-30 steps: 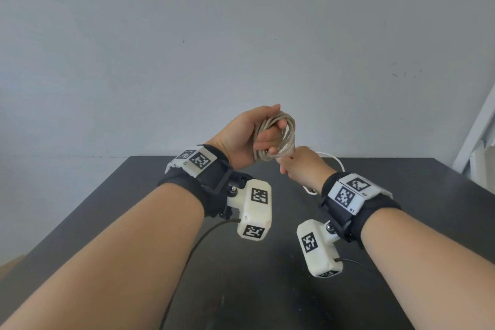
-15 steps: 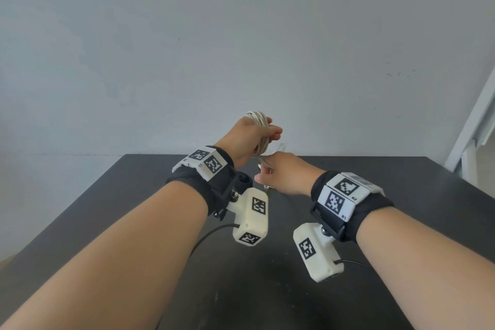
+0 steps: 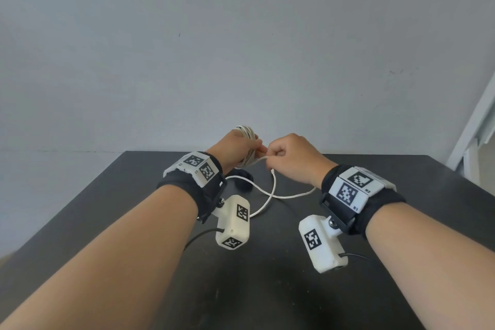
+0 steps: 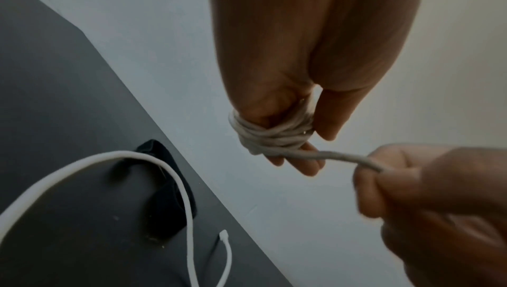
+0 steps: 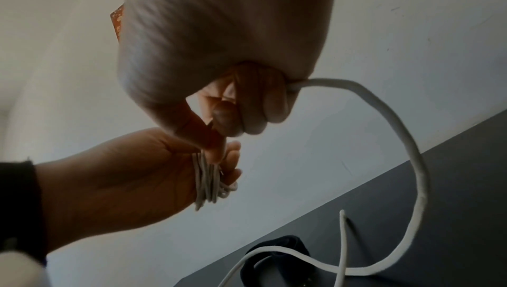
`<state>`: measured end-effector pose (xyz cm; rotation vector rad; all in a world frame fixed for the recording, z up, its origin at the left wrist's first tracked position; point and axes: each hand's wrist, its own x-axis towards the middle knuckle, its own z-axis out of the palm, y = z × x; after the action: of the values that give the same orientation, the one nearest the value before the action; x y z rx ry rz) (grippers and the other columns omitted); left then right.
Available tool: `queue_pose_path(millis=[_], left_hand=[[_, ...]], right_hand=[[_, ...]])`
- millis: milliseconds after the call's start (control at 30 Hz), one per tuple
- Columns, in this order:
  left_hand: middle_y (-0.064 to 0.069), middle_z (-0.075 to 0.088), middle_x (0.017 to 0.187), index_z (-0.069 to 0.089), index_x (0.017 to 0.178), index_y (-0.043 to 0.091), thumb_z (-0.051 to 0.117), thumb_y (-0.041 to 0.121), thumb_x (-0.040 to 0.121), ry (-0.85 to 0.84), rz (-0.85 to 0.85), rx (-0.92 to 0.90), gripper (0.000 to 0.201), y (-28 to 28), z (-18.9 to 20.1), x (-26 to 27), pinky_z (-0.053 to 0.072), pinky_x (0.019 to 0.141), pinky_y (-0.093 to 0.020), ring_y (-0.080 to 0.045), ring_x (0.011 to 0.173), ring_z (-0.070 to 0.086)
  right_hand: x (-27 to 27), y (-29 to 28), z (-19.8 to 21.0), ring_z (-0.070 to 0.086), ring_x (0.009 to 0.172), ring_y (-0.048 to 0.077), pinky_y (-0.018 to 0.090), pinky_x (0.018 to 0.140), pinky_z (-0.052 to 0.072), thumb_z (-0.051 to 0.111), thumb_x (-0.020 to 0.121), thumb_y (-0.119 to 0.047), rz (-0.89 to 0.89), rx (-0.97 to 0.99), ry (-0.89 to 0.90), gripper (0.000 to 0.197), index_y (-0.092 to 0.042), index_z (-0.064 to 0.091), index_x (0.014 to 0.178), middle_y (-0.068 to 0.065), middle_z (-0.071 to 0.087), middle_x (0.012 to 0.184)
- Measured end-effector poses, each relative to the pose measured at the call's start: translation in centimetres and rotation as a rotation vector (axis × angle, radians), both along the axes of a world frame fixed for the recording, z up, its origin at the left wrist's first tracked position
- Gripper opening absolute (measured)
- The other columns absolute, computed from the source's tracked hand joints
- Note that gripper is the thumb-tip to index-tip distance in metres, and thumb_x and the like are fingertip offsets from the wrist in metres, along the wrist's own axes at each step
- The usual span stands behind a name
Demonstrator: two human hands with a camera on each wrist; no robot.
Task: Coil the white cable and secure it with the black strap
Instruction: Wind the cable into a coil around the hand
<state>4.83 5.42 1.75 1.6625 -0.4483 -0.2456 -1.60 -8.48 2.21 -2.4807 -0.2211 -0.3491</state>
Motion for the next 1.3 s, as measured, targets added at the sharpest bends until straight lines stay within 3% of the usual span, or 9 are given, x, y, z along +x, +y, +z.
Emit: queue_pose_path(millis=[167,433,567,733,833,933,1000,1100,1300], left_hand=[[-0.012,0.064,0.073,0.053,0.094,0.000,0.034,0.037,0.101,0.127,-0.055,0.083,0.043,-0.3,-0.5,-0.3,0.050,0.063,-0.027,-0.017,0.059,0.064],[-0.009,0.058,0.051,0.054,0.074,0.004,0.013,0.060,0.096,0.193,-0.193,0.211,0.073,-0.2,-0.5,-0.6,0.043,0.049,-0.025,-0.021,0.045,0.053],[-0.007,0.044,0.039,0.052,0.072,0.001,0.007,0.059,0.096,0.241,-0.314,0.178,0.077,0.0,-0.5,-0.7,0.036,0.041,-0.018,-0.018,0.032,0.039],[-0.001,0.034,0.033,0.048,0.066,0.004,0.004,0.061,0.095,0.241,-0.425,0.174,0.077,0.3,0.0,-0.7,0.031,0.044,-0.021,-0.014,0.029,0.028],[0.003,0.030,0.032,0.046,0.065,0.006,0.011,0.060,0.096,0.193,-0.474,0.208,0.071,0.7,0.0,-0.7,0.034,0.044,-0.023,-0.012,0.029,0.025],[0.006,0.026,0.031,0.045,0.065,0.008,0.016,0.050,0.100,0.138,-0.502,0.211,0.061,0.7,-0.1,-0.9,0.036,0.042,-0.022,-0.010,0.028,0.022],[0.007,0.025,0.031,0.043,0.065,0.008,0.015,0.044,0.101,0.150,-0.512,0.151,0.059,0.5,0.0,-1.1,0.036,0.040,-0.020,-0.008,0.027,0.021],[0.008,0.025,0.030,0.042,0.066,0.007,0.015,0.043,0.101,0.178,-0.528,0.030,0.057,0.5,0.3,-1.0,0.036,0.040,-0.020,-0.007,0.026,0.021],[0.006,0.031,0.030,0.048,0.065,0.008,0.017,0.047,0.100,0.234,-0.516,-0.147,0.060,0.3,1.4,-0.8,0.038,0.043,-0.024,-0.010,0.029,0.026]], right_hand=[[0.4,-0.9,-0.2,0.042,0.044,0.004,0.020,0.056,0.036,0.069,0.079,-0.019,-0.010,0.092,-0.078,0.019,-0.013,0.064,0.061,-0.012,0.046,0.042],[0.4,-1.0,-0.4,0.044,0.043,0.000,0.020,0.054,0.037,0.078,0.074,-0.024,-0.010,0.199,-0.142,0.016,-0.017,0.066,0.068,-0.012,0.050,0.045],[0.8,-1.3,-0.3,0.054,0.056,0.006,0.026,0.061,0.045,0.079,0.073,-0.028,-0.035,0.242,-0.183,0.014,-0.020,0.068,0.071,-0.007,0.063,0.063],[0.9,-1.5,-0.5,0.062,0.081,0.005,0.026,0.077,0.047,0.074,0.079,-0.026,-0.049,0.239,-0.204,0.004,-0.023,0.074,0.078,-0.013,0.069,0.078],[1.2,-2.2,-0.8,0.058,0.071,0.000,0.019,0.072,0.044,0.070,0.084,-0.023,-0.069,0.259,-0.205,0.005,-0.022,0.075,0.082,-0.016,0.067,0.075],[1.4,-2.7,-1.3,0.052,0.049,0.000,0.009,0.056,0.043,0.069,0.085,-0.023,-0.095,0.302,-0.189,0.006,-0.021,0.075,0.084,-0.009,0.068,0.072],[1.4,-2.5,-1.5,0.052,0.046,0.001,0.006,0.050,0.040,0.068,0.086,-0.023,-0.095,0.326,-0.179,0.008,-0.018,0.075,0.086,-0.004,0.069,0.073],[1.4,-2.4,-1.7,0.058,0.054,0.012,0.013,0.048,0.045,0.064,0.089,-0.022,-0.093,0.354,-0.135,0.013,-0.016,0.075,0.090,0.003,0.071,0.076],[1.6,-1.9,-2.0,0.061,0.052,0.014,0.022,0.049,0.051,0.057,0.093,-0.022,-0.066,0.388,-0.085,0.019,-0.021,0.073,0.085,0.003,0.069,0.066]])
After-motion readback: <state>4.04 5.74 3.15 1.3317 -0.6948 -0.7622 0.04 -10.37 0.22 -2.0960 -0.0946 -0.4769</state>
